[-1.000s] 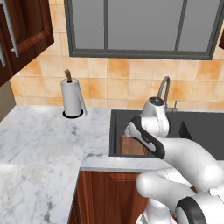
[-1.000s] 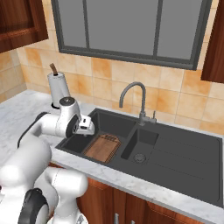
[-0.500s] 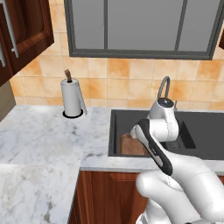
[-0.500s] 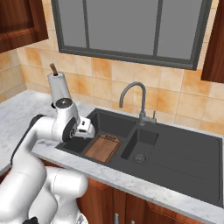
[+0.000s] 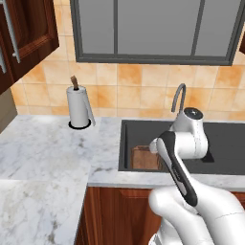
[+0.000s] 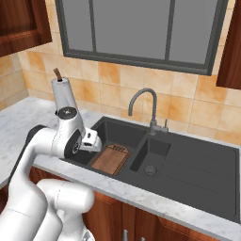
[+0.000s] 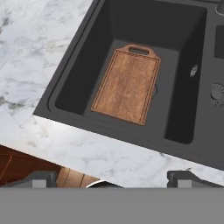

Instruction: Move the cutting board and knife to the sink. Then move spray from the shelves to the counter.

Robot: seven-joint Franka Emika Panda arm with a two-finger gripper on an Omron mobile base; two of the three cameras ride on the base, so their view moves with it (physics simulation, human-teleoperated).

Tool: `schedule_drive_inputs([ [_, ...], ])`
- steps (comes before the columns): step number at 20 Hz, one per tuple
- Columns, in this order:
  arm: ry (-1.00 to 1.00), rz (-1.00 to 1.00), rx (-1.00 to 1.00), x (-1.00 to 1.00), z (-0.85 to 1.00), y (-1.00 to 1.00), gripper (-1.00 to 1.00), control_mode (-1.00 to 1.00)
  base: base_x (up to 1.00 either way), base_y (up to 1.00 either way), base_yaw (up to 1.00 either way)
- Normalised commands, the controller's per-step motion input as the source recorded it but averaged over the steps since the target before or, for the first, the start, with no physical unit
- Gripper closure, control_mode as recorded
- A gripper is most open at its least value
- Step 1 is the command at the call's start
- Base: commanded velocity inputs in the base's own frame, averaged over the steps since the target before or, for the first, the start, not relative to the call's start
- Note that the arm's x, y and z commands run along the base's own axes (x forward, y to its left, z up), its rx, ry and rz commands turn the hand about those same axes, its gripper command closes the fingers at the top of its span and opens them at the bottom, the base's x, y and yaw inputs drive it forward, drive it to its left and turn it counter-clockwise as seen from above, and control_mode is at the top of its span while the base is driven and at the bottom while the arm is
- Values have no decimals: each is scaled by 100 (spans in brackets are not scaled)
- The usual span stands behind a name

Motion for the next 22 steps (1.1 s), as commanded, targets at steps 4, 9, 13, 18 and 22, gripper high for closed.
schedule_drive_inputs([
  [4, 0, 0, 0, -8, 3, 0, -100, -100, 0, 0, 0],
  [9, 0, 0, 0, 0, 0, 0, -100, 100, -7, 0, 0],
  [13, 0, 0, 0, 0, 0, 0, -100, 100, -48, -3, 0],
  [18, 0, 0, 0, 0, 0, 0, -100, 100, -60, -14, 0],
  [22, 0, 0, 0, 0, 0, 0, -100, 100, -38, -16, -3],
])
